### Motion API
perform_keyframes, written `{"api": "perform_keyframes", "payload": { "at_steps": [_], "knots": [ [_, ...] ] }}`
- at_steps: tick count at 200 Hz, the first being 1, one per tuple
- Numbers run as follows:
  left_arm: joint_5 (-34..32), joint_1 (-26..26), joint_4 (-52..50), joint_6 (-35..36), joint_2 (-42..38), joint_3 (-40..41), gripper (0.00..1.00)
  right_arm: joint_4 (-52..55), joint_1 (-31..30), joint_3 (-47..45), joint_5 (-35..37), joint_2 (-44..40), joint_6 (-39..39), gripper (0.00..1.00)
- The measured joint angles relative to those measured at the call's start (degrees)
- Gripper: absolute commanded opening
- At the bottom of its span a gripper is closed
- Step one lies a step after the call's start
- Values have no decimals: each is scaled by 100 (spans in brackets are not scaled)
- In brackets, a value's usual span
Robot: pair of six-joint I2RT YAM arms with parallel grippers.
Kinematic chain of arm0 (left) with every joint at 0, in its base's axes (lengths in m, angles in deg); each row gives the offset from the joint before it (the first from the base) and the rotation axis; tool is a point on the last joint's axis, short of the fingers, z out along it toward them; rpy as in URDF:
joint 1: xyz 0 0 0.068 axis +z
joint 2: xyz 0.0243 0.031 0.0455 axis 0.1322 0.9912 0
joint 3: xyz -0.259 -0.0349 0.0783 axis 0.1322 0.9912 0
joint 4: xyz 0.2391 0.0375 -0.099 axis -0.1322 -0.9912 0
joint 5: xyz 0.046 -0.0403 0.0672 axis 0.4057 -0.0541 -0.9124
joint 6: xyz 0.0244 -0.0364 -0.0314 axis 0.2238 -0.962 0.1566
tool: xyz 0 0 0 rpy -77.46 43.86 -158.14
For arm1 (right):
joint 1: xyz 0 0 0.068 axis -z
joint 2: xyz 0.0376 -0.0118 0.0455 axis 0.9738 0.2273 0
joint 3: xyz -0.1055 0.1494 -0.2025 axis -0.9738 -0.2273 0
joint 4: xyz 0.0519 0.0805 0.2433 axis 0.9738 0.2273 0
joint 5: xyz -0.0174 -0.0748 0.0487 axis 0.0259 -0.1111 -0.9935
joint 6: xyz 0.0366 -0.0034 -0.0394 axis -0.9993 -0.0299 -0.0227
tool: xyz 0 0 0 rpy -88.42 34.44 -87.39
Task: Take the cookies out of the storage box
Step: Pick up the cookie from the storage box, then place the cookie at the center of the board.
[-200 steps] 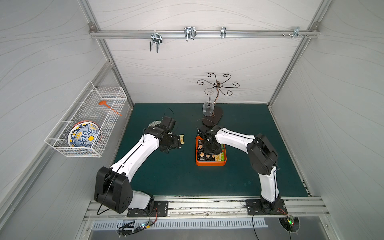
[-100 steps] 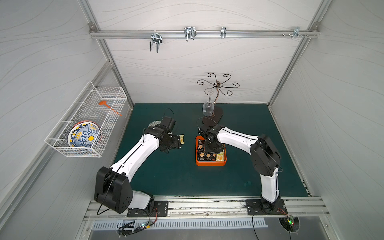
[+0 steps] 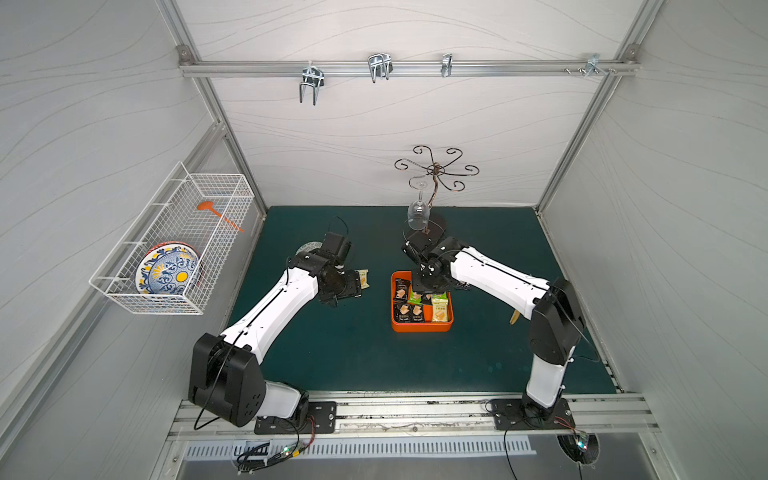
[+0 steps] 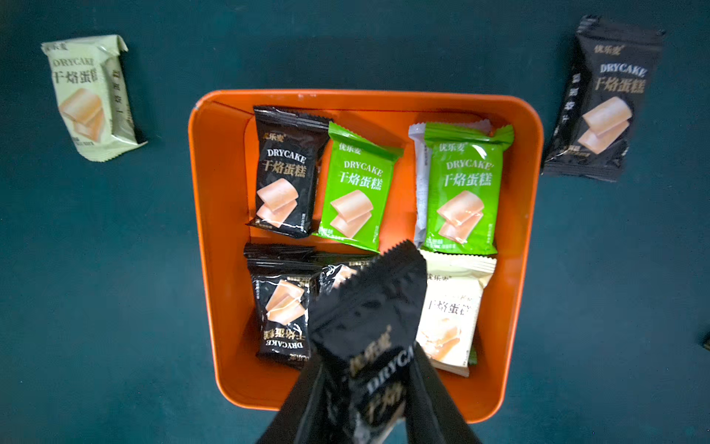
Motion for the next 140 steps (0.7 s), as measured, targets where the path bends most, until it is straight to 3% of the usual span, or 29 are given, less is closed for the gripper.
{"api": "perform_keyframes", "payload": {
  "at_steps": [69, 140],
  "knots": [
    [2, 0, -37, -103, 0, 0, 73, 17, 1309, -415, -2, -588, 708, 34],
    [-4, 0, -212, -153, -81, 11, 73, -157, 2761, -907, 122, -514, 1320, 34]
  ]
}}
